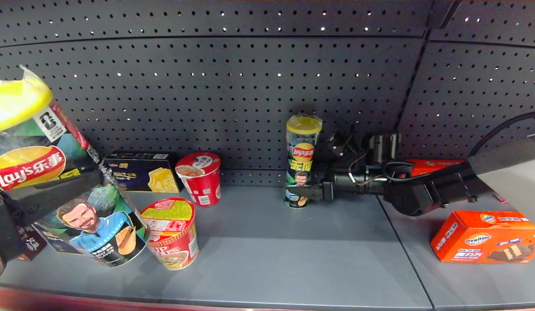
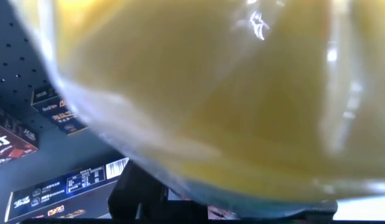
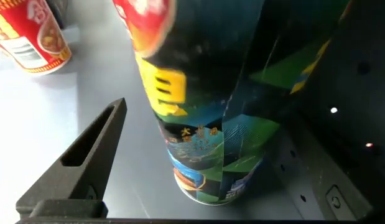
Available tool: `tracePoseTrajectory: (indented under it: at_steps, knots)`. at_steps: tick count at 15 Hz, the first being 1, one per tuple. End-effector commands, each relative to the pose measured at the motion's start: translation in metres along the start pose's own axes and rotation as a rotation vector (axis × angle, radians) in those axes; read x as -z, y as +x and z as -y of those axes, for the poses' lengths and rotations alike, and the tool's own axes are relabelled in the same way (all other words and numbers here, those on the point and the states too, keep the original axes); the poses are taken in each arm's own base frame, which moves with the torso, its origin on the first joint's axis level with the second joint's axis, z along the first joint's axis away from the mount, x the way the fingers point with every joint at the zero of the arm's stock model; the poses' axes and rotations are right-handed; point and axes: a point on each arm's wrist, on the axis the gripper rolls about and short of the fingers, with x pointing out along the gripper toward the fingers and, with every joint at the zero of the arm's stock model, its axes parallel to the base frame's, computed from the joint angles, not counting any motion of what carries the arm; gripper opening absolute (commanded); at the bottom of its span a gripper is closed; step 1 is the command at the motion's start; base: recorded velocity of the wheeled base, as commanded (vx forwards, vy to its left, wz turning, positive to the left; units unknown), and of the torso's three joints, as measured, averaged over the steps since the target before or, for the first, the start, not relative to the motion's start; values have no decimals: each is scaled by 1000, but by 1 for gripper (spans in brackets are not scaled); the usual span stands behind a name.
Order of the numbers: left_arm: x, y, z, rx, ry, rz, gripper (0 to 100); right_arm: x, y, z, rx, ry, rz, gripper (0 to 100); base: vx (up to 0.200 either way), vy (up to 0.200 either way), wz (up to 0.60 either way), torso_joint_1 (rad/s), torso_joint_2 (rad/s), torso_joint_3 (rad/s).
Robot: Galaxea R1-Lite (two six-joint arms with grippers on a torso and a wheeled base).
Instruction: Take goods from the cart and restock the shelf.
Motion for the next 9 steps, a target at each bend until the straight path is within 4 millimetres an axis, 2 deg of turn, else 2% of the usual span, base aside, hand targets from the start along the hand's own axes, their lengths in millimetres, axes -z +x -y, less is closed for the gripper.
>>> tracePoseTrajectory:
  at_steps: [1,6,7,9]
  knots:
    - [0,0,0,0,0,-1,0,6,4,2,-4,5,-6,100,0,0,0,0,0,0]
    - [0,-1,0,-2,0,0,0,12,14,3,-18,6,-8,100,0,0,0,0,0,0]
    - [0,-1,0,-2,0,0,0,11,15,3,-22,5,-6,0,0,0,0,0,0,0]
    - [0,-1,0,-2,0,3,0,9,17,0,-27,6,-6,0,0,0,0,0,0,0]
